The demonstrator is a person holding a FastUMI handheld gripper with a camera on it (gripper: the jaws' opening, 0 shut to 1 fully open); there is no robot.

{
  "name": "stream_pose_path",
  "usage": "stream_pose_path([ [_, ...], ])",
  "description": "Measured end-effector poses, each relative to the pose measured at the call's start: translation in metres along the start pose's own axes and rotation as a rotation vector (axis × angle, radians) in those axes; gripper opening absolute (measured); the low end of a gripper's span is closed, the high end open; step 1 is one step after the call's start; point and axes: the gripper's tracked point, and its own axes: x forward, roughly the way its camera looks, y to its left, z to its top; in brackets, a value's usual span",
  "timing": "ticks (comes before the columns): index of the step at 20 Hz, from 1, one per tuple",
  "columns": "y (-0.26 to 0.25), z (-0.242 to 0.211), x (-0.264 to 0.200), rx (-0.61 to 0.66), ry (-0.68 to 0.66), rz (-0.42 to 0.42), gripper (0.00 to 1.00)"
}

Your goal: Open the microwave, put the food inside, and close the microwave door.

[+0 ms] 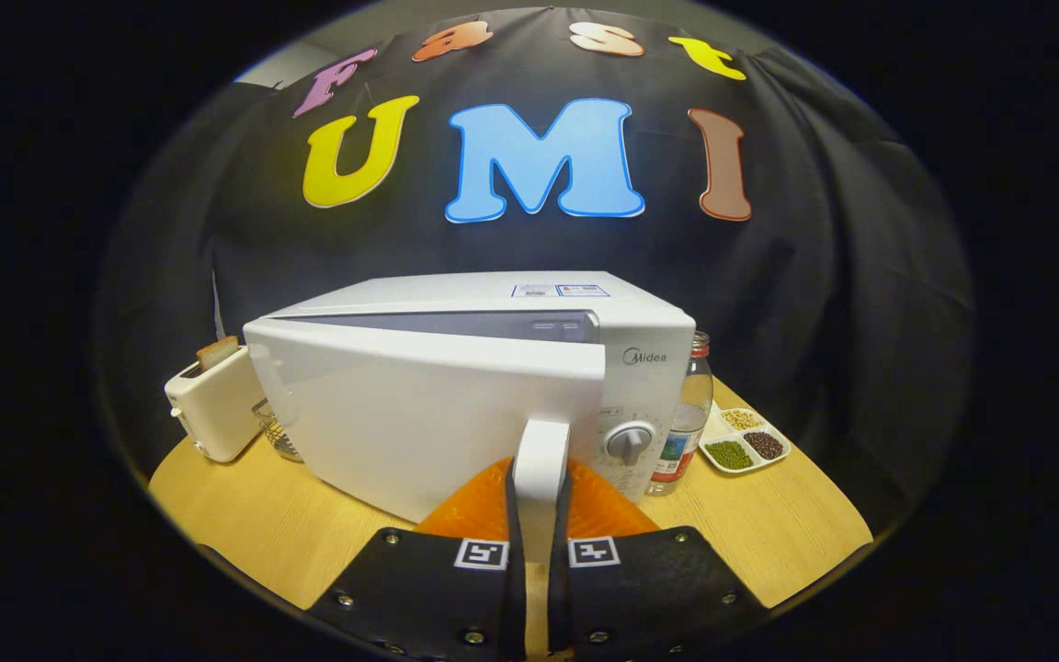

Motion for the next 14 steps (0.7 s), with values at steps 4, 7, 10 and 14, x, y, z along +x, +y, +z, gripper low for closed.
stream_pose_path([
  [4,0.015,-0.012,-0.032,-0.013,0.005,0.005,0.09],
  [7,0.032,-0.021,-0.057,-0.002,0.005,0.001,0.09],
  [10,0.056,-0.032,-0.086,-0.029,-0.011,-0.01,0.1],
  [14,0.087,-0.042,-0.115,-0.028,-0.042,-0.013,0.09],
])
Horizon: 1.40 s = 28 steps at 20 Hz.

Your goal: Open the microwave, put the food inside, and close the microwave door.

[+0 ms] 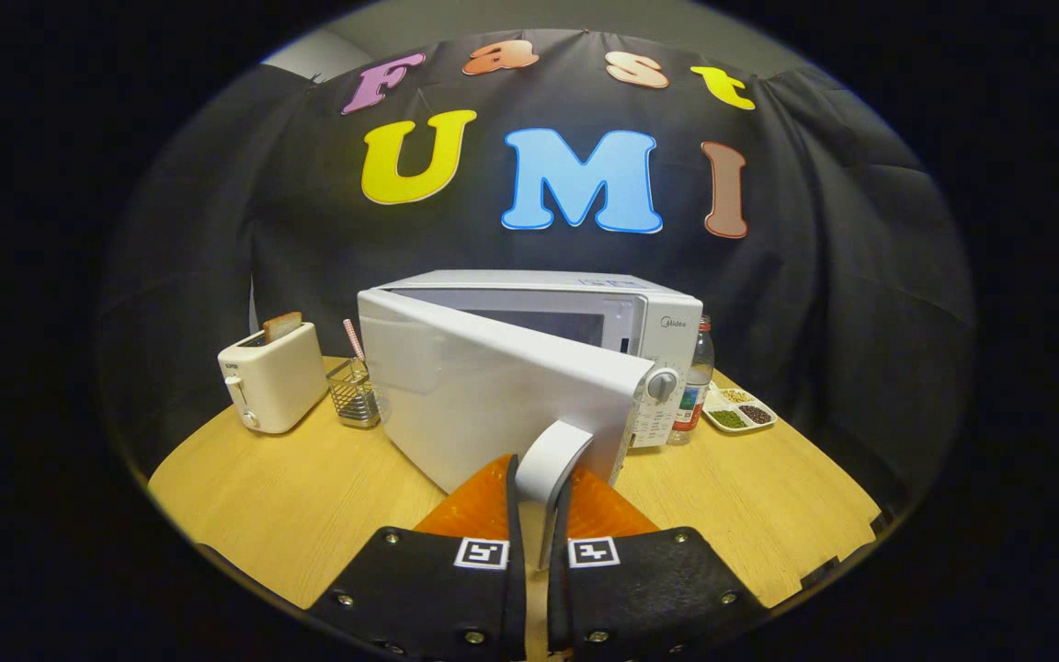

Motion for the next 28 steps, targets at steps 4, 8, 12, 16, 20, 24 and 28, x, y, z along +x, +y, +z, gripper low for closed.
stream_pose_path([
  [4,0.029,-0.007,-0.021,0.058,-0.022,-0.007,0.09],
  [8,0.069,-0.011,-0.043,0.074,-0.082,-0.032,0.09],
  [12,0.116,-0.014,-0.057,0.112,-0.149,-0.046,0.09],
  [16,0.161,-0.016,-0.066,0.138,-0.212,-0.067,0.09],
  [20,0.207,-0.019,-0.069,0.098,-0.242,-0.057,0.09],
  [24,0.232,-0.021,-0.068,0.042,-0.261,-0.07,0.09],
  [28,0.24,-0.024,-0.07,0.024,-0.266,-0.074,0.08],
])
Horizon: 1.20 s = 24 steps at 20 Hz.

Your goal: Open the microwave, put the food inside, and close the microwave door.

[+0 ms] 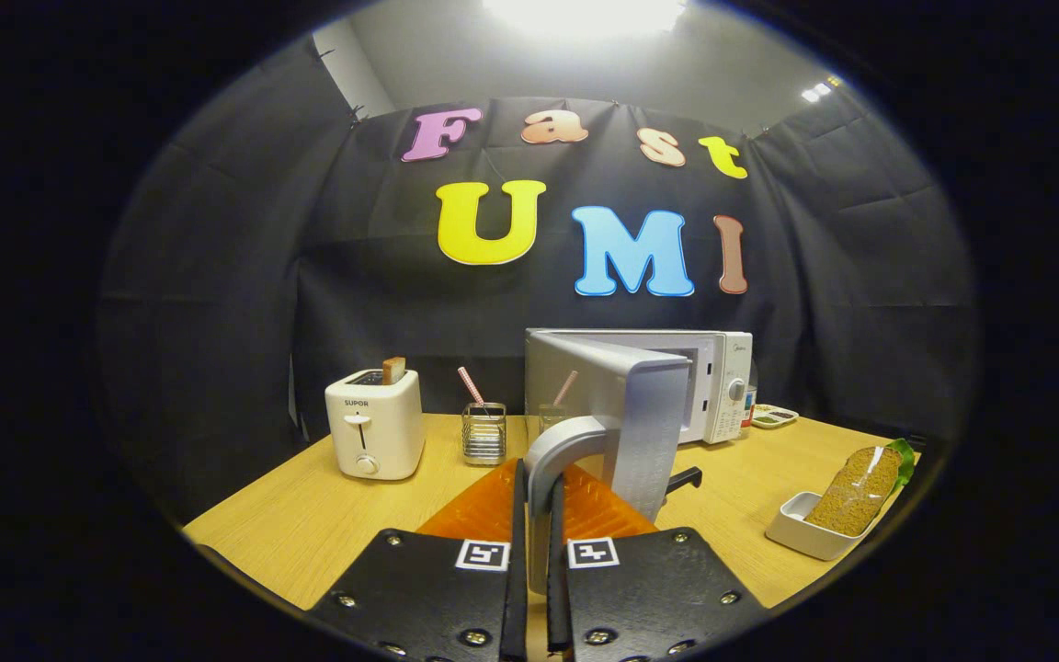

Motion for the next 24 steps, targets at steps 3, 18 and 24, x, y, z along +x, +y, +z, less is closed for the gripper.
stream_pose_path([
  [3,-0.001,-0.002,-0.009,-0.007,0.019,0.032,0.12],
  [18,-0.058,0.025,-0.084,-0.106,-0.078,0.255,0.97],
  [24,-0.12,0.026,-0.091,-0.13,-0.108,0.226,0.97],
])
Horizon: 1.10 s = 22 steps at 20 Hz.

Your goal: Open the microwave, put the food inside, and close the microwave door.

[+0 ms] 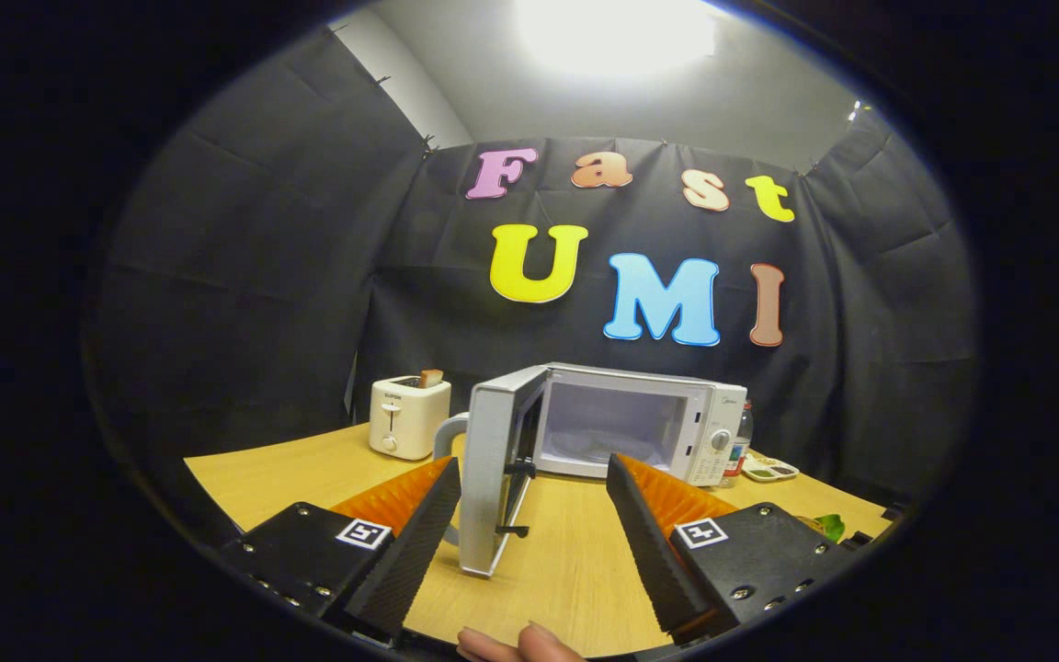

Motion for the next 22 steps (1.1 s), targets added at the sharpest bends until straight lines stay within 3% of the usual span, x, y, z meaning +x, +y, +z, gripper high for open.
stream_pose_path([
  [11,-0.195,-0.057,-0.052,-0.018,0.036,-0.229,0.97],
  [16,-0.243,-0.092,-0.055,0.107,0.076,-0.263,0.97],
  [22,-0.252,-0.143,-0.05,0.288,0.178,-0.242,0.97],
])
